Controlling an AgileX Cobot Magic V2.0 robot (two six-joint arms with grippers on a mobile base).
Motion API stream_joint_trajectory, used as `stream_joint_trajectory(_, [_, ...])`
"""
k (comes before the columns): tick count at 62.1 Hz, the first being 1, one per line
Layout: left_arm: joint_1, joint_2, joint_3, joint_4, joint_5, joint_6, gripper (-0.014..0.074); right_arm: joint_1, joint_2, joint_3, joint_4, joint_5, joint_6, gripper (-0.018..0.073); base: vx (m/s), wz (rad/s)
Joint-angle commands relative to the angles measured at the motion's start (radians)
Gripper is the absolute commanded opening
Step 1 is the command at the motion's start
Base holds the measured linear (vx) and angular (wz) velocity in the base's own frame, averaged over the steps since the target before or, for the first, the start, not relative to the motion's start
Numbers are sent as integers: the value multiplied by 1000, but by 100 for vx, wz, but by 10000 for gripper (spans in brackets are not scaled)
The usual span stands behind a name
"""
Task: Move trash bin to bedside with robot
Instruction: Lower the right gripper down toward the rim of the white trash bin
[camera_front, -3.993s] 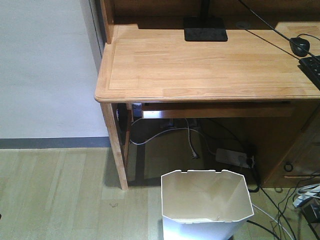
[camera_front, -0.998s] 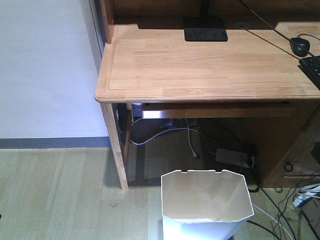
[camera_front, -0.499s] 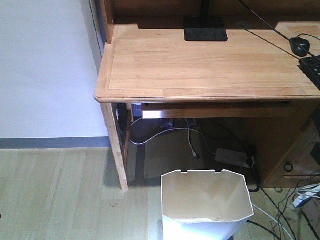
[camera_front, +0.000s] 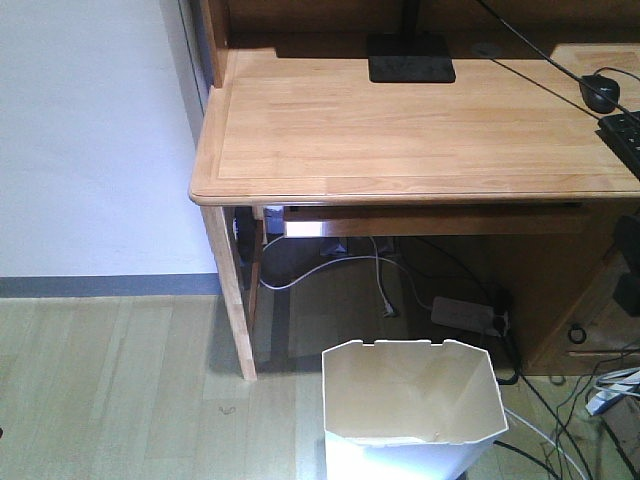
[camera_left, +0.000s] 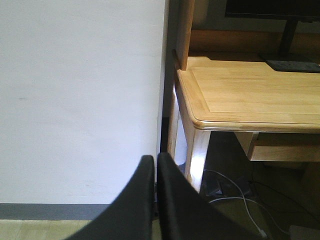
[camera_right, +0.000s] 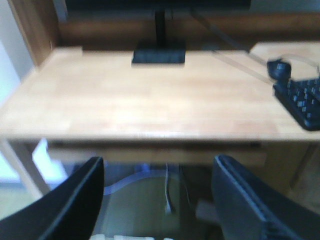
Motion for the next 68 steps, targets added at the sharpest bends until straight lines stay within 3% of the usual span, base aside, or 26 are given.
stream_joint_trajectory(1, [1, -14, 12, -4, -69, -6, -6, 0, 92, -99, 5, 25, -40, 466, 0, 0])
stream_joint_trajectory(29, [1, -14, 12, -4, -69, -6, -6, -5, 452, -317, 8, 180, -49, 466, 0, 0])
stream_joint_trajectory(39, [1, -14, 12, -4, -69, -6, -6, -69, 535, -357, 23, 190, -58, 466, 0, 0])
stream_joint_trajectory(51, [1, -14, 12, -4, -69, -6, -6, -134, 676, -387, 109, 252, -212, 466, 0, 0])
stream_joint_trajectory(68, [1, -14, 12, -4, -69, -6, -6, -243, 914, -388, 256, 166, -346, 466, 0, 0])
